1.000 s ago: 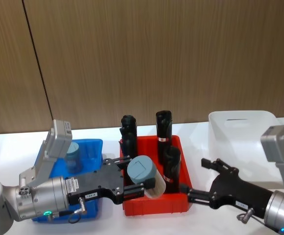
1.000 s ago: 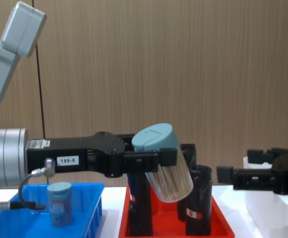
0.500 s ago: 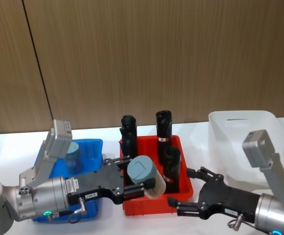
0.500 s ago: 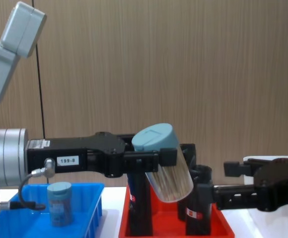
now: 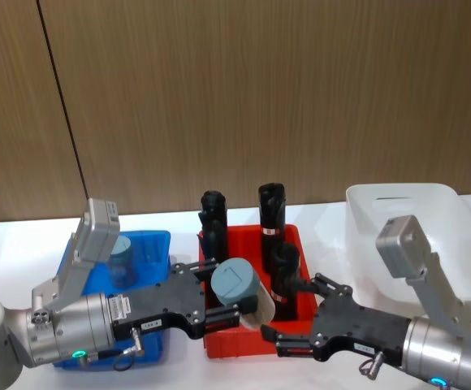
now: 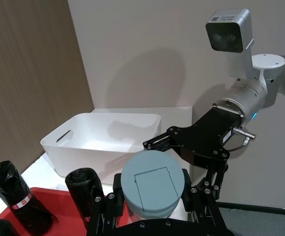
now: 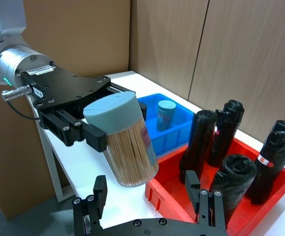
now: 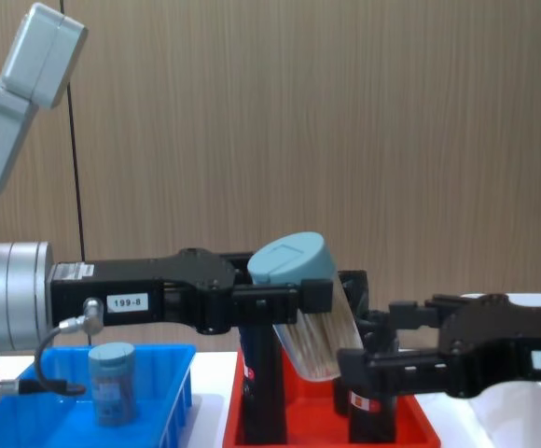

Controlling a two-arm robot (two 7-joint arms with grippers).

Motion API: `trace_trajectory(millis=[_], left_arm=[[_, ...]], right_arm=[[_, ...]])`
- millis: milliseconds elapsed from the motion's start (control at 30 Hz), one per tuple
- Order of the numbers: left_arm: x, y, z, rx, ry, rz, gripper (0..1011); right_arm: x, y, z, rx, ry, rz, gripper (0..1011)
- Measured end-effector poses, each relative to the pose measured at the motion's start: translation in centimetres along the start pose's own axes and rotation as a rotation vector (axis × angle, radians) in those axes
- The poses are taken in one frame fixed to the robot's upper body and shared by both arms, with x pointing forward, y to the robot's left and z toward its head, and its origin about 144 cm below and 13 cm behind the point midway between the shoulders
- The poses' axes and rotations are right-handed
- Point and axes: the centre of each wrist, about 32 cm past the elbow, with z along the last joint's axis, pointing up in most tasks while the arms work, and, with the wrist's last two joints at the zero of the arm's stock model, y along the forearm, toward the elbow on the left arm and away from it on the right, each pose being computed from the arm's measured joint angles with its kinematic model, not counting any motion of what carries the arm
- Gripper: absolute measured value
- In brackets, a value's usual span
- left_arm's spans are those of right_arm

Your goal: Pick the cotton swabs from the blue box and place them into the white box.

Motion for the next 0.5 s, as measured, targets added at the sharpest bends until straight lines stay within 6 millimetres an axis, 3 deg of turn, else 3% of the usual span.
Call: trace_trajectory(millis=[500], left_arm=[[0.0,0.0,0.0,0.000,0.000,0.000,660]], right_arm=[[-0.4,1.8,0.5,0.005,-0.042,0.025,1002]])
